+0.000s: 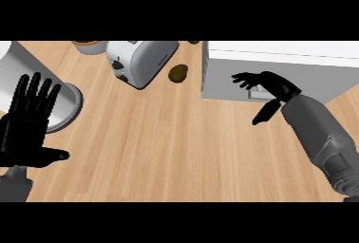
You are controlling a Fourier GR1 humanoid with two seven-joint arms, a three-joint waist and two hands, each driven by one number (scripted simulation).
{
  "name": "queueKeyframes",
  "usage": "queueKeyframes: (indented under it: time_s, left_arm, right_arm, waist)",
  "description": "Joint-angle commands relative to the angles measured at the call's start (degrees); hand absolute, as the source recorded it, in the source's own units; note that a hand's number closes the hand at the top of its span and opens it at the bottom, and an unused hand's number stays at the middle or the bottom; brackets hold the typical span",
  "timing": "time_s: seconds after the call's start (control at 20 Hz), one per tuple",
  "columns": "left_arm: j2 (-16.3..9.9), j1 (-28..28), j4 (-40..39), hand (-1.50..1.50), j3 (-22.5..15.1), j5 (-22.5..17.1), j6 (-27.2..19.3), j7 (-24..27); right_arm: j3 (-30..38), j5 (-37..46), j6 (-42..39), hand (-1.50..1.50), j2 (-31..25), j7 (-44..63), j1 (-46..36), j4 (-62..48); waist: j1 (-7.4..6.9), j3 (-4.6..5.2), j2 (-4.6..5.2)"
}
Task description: Pick up the cup, place it into the drawer and close the drawer
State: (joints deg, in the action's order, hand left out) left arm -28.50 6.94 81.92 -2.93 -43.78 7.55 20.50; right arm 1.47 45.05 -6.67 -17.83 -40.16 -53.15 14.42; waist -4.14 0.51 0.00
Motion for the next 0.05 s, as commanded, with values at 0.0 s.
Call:
queueKeyframes:
  time_s: [0.0]
  left_arm:
    - [0.44,0.3,-1.58,-1.5,0.11,1.71,0.03,1.47]
  right_arm:
    - [1.9,0.12,2.93,-1.5,-3.0,5.93,-4.05,-3.71]
  waist:
    - [-0.44,-0.66,2.0]
